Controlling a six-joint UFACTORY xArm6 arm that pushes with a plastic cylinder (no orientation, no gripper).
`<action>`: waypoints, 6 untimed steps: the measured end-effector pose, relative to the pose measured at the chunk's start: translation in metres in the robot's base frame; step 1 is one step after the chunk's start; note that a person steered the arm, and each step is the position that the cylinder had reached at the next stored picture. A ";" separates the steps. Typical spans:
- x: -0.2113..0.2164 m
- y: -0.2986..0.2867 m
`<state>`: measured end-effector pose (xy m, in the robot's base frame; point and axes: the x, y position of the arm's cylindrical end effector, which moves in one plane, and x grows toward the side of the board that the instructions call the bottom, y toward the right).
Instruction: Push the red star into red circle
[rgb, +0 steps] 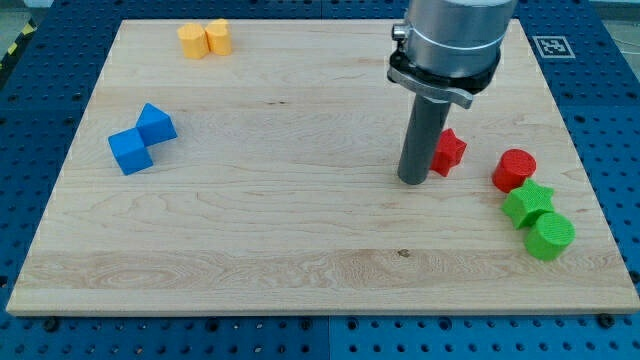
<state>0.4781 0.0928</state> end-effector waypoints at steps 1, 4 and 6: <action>-0.011 -0.003; -0.040 0.025; -0.019 0.020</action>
<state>0.4595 0.1126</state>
